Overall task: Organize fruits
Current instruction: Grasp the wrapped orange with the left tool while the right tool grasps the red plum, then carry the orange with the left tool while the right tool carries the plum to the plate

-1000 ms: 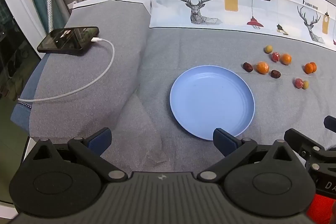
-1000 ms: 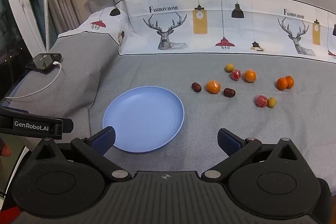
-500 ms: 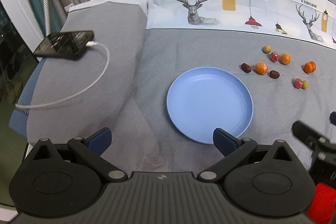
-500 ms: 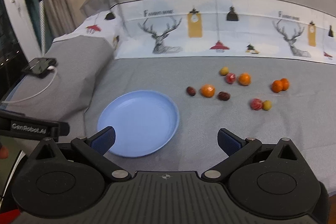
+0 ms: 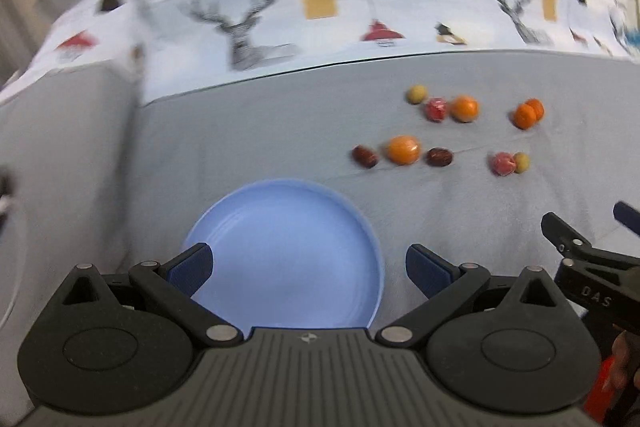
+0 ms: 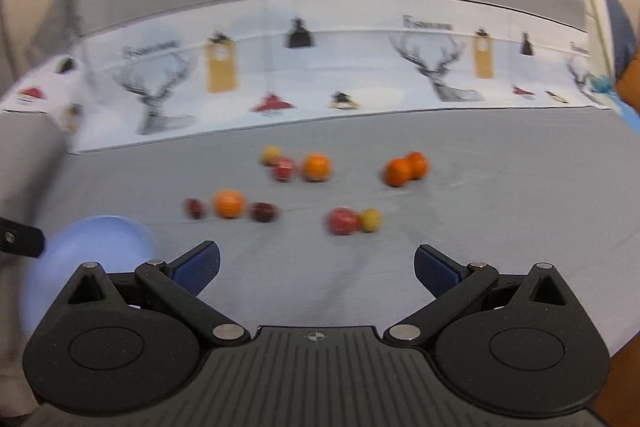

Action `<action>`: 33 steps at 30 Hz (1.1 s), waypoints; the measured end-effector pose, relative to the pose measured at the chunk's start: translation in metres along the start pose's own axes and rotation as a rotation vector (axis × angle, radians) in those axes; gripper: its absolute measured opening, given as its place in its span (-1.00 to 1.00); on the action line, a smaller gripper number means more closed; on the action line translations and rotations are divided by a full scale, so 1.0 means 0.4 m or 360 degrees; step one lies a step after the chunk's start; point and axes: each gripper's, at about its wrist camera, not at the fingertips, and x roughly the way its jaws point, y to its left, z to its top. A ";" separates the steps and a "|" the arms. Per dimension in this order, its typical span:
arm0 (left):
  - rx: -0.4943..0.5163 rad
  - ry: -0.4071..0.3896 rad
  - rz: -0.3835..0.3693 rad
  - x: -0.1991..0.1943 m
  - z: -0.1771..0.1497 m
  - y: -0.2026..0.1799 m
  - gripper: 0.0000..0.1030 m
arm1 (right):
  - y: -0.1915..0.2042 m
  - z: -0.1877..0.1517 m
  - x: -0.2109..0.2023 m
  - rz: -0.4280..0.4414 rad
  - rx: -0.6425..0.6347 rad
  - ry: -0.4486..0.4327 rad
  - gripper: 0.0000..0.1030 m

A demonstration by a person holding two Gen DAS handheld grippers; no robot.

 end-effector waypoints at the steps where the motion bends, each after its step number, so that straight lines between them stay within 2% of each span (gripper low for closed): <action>1: 0.0050 -0.0005 -0.0009 0.026 0.015 -0.026 0.99 | -0.013 -0.002 0.033 -0.0038 -0.0027 0.0008 0.99; 4: 0.0184 0.0019 -0.0020 0.121 0.060 -0.091 0.99 | -0.047 0.001 0.115 -0.0088 -0.0055 0.0031 0.99; 10: 0.0208 0.0102 -0.0057 0.312 0.129 -0.137 0.99 | -0.086 0.021 0.259 -0.0091 -0.0045 0.0101 0.98; 12: 0.0309 0.0068 -0.0066 0.344 0.149 -0.147 0.99 | -0.087 0.026 0.276 -0.0022 -0.0021 0.0100 0.93; 15: 0.0537 -0.0009 -0.0141 0.378 0.174 -0.165 0.96 | -0.069 0.028 0.285 0.0168 0.0004 0.0117 0.72; 16: 0.0610 -0.0022 -0.0165 0.389 0.180 -0.173 0.88 | -0.059 0.027 0.290 0.0197 -0.0006 0.0132 0.64; 17: 0.0684 -0.0020 -0.0196 0.403 0.185 -0.182 0.83 | -0.046 0.026 0.299 0.0214 -0.0019 0.0149 0.48; 18: 0.0751 -0.0011 -0.0215 0.417 0.190 -0.192 0.69 | -0.034 0.024 0.311 0.0229 -0.0026 0.0170 0.37; 19: 0.0800 0.0004 -0.0224 0.433 0.194 -0.200 0.59 | -0.024 0.026 0.325 0.0244 -0.0034 0.0195 0.18; 21: 0.0875 0.0059 -0.0268 0.465 0.200 -0.217 0.58 | -0.011 0.028 0.364 0.0185 -0.0034 0.0246 0.13; 25: 0.0958 0.0086 -0.0335 0.498 0.210 -0.240 0.53 | -0.019 0.032 0.399 0.0058 -0.0007 0.0197 0.12; 26: 0.0967 0.0086 -0.0357 0.500 0.212 -0.245 0.42 | -0.024 0.036 0.406 0.0061 0.0017 0.0182 0.13; 27: 0.0965 0.0108 -0.0411 0.500 0.216 -0.246 -0.09 | -0.030 0.035 0.411 0.0054 0.0028 0.0166 0.07; 28: 0.0945 0.0129 -0.0442 0.497 0.221 -0.248 -0.17 | -0.035 0.034 0.412 0.0033 0.0026 0.0148 -0.27; 29: 0.0930 0.0119 -0.0429 0.490 0.222 -0.249 -0.17 | -0.040 0.035 0.410 0.0027 0.0019 0.0140 -0.40; 33: 0.0832 0.0019 -0.0428 0.428 0.212 -0.226 -0.18 | -0.061 0.047 0.357 0.0065 0.0068 0.0137 -0.41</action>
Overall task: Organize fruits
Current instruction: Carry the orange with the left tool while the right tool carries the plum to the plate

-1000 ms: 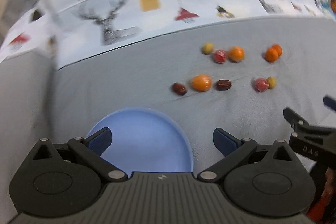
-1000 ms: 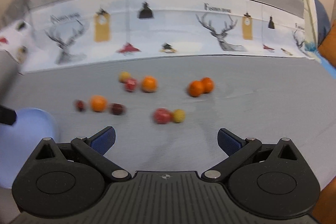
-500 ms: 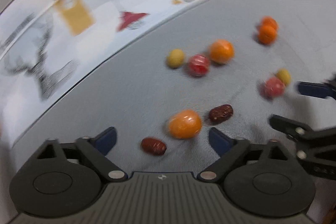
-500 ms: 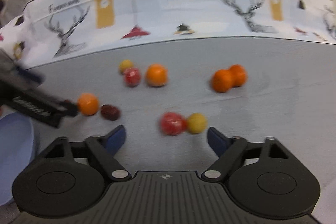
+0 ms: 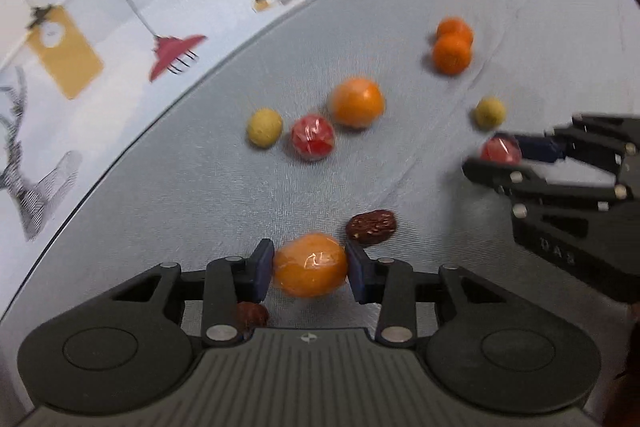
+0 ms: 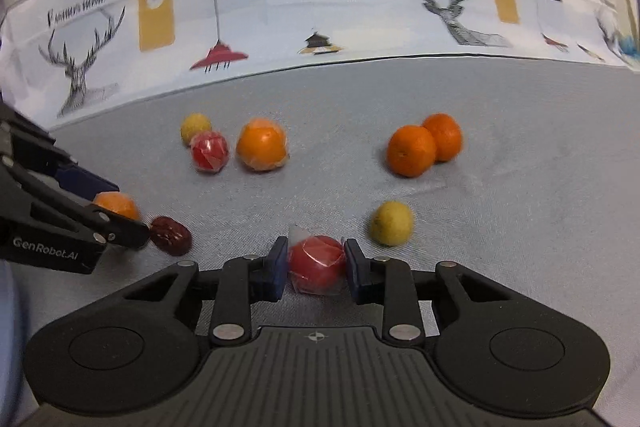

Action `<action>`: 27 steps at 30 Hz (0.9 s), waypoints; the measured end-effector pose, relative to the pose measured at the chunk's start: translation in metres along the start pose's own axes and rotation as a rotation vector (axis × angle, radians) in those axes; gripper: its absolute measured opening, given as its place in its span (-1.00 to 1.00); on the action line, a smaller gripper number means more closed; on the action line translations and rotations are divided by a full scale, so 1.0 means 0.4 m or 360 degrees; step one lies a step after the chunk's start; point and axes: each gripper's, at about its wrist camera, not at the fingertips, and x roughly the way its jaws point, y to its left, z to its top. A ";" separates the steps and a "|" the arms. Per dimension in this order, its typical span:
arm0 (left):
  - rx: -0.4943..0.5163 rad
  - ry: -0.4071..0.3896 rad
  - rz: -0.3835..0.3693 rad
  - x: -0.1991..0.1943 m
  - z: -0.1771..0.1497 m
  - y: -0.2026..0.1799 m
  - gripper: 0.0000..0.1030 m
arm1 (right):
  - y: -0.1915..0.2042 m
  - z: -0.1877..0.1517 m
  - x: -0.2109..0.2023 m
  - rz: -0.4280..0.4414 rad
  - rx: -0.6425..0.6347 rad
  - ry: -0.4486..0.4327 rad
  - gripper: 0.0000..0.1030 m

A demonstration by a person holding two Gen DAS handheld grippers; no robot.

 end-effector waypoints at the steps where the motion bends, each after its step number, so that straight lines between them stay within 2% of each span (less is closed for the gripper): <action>1: -0.0053 -0.0029 0.0013 -0.029 -0.008 0.003 -0.18 | 0.002 0.000 -0.029 0.0010 -0.0014 -0.0018 -0.41; 7: -0.0378 -0.0163 0.0133 -0.257 -0.091 0.003 -0.17 | 0.031 0.008 -0.222 0.0118 -0.0027 -0.0102 -0.40; 12: -0.0567 -0.0220 0.0205 -0.460 -0.230 -0.035 -0.17 | 0.103 -0.012 -0.374 0.0269 -0.0123 -0.0125 -0.40; 16: -0.0689 -0.0195 0.0247 -0.586 -0.362 -0.069 -0.17 | 0.160 -0.050 -0.472 0.0399 -0.0145 -0.0101 -0.40; 22: -0.0865 -0.0168 0.0305 -0.702 -0.526 -0.094 -0.17 | 0.224 -0.121 -0.599 0.0497 -0.0218 -0.0090 -0.40; 27: -0.0945 -0.0167 0.0365 -0.748 -0.606 -0.101 -0.17 | 0.258 -0.164 -0.655 0.0526 -0.0305 -0.0069 -0.40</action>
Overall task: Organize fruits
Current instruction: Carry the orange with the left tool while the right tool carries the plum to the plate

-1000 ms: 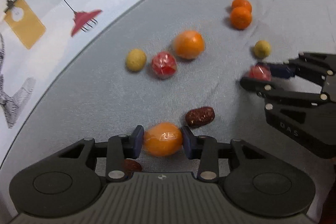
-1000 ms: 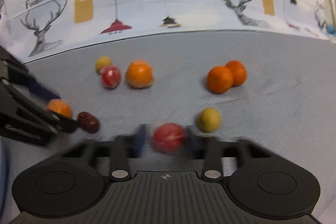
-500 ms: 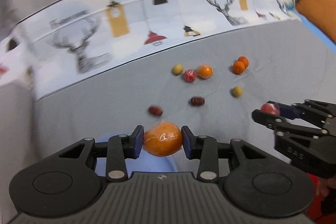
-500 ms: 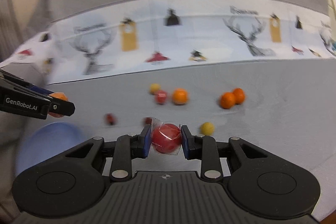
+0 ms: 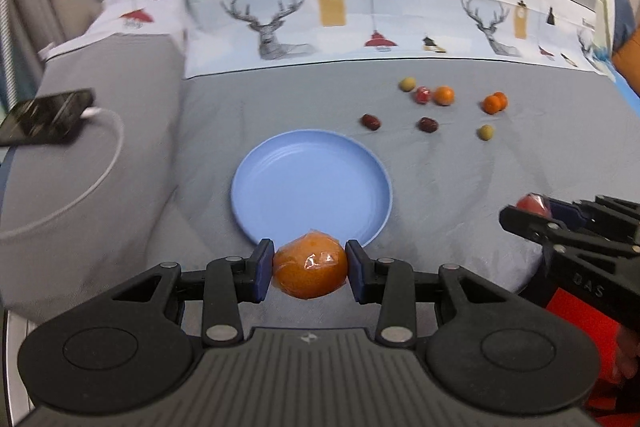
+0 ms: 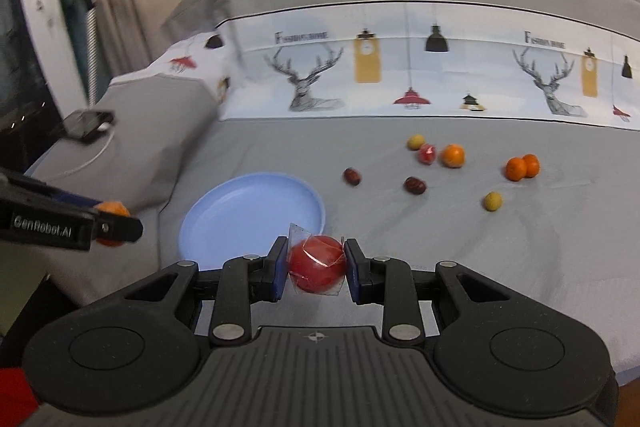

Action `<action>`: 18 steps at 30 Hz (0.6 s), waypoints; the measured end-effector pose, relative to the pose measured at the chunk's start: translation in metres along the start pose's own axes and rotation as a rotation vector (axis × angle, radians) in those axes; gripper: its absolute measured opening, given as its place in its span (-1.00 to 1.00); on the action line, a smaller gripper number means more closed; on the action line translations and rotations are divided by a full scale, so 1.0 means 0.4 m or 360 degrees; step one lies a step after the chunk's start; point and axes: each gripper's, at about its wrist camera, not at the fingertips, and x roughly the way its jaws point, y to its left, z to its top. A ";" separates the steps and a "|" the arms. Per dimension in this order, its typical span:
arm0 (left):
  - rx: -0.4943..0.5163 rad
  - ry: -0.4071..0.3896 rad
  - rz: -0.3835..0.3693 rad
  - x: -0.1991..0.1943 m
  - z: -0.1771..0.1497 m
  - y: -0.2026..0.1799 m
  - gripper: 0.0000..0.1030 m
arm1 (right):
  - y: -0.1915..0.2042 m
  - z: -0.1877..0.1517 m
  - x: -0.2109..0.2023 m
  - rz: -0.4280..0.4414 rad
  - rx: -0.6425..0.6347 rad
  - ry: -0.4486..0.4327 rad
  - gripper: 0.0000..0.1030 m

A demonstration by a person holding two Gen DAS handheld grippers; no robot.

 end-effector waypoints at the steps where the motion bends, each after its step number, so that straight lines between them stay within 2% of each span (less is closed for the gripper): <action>1: -0.0012 -0.0002 0.0009 -0.005 -0.006 0.006 -0.17 | 0.006 -0.003 -0.005 0.0004 -0.0014 0.0009 -0.40; 10: -0.0060 -0.0050 0.0026 -0.040 -0.010 0.031 -0.17 | 0.031 -0.007 -0.026 0.0022 -0.0063 -0.0013 -0.40; 18: -0.0094 -0.0033 0.0031 -0.025 0.011 0.041 -0.17 | 0.031 -0.005 -0.013 0.0032 -0.0072 0.0014 -0.40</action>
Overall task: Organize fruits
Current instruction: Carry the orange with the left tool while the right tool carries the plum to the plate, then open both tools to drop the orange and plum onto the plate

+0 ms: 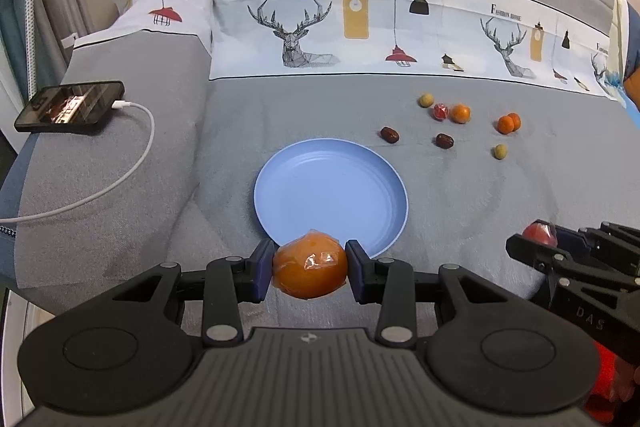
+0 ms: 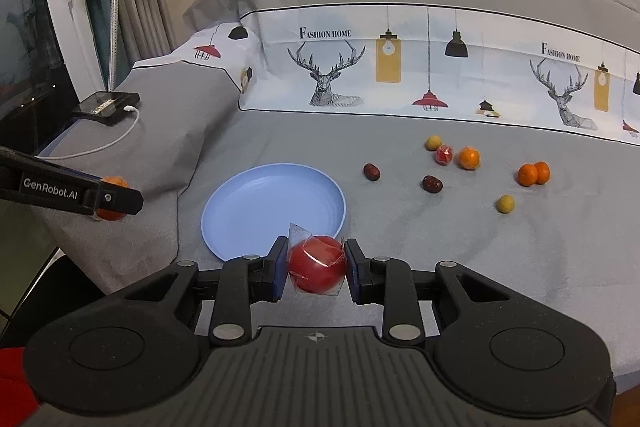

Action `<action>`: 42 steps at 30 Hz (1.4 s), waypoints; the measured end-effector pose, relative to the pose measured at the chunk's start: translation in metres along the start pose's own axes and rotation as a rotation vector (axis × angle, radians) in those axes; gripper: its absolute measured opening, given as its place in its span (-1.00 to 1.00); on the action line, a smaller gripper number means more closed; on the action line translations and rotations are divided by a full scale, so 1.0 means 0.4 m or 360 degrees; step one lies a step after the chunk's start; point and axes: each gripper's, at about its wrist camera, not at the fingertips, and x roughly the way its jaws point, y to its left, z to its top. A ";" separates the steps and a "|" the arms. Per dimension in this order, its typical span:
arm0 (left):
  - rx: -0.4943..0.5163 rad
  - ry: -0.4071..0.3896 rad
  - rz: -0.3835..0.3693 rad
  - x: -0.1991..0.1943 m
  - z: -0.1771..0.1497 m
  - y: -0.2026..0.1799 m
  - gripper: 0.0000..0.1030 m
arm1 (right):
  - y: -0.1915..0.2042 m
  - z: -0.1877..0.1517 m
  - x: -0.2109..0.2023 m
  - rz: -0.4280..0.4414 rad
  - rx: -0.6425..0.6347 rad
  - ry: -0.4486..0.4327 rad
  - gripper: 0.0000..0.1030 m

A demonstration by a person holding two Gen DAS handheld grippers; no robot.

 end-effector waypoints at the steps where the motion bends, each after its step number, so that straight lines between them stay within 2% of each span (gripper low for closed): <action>1: -0.0004 0.0002 0.0004 0.004 0.003 0.001 -0.17 | -0.001 0.000 0.004 0.0003 -0.0003 0.0006 -0.40; 17: -0.0052 0.0052 0.0020 0.130 0.093 0.032 -0.17 | -0.001 0.016 0.112 0.0041 -0.0030 0.0084 -0.40; 28: -0.0039 0.0122 0.0055 0.313 0.170 0.034 -0.17 | 0.019 0.064 0.285 0.0070 -0.0037 0.0126 -0.40; 38: 0.0038 0.0212 0.0067 0.460 0.191 0.025 -0.14 | 0.039 0.075 0.416 0.0070 -0.0085 0.0209 -0.40; 39: 0.0035 0.0209 0.0054 0.464 0.193 0.025 0.11 | 0.041 0.075 0.427 0.0070 -0.0098 0.0217 -0.39; 40: 0.0035 0.0198 0.0042 0.463 0.195 0.024 0.69 | 0.040 0.076 0.436 0.0093 -0.0108 0.0233 -0.35; 41: 0.0033 0.0168 0.0051 0.456 0.197 0.023 0.91 | 0.039 0.077 0.443 0.0112 -0.0114 0.0249 -0.16; 42: 0.0029 0.0096 0.0072 0.437 0.198 0.022 0.99 | 0.040 0.079 0.445 0.0100 -0.0111 0.0256 0.04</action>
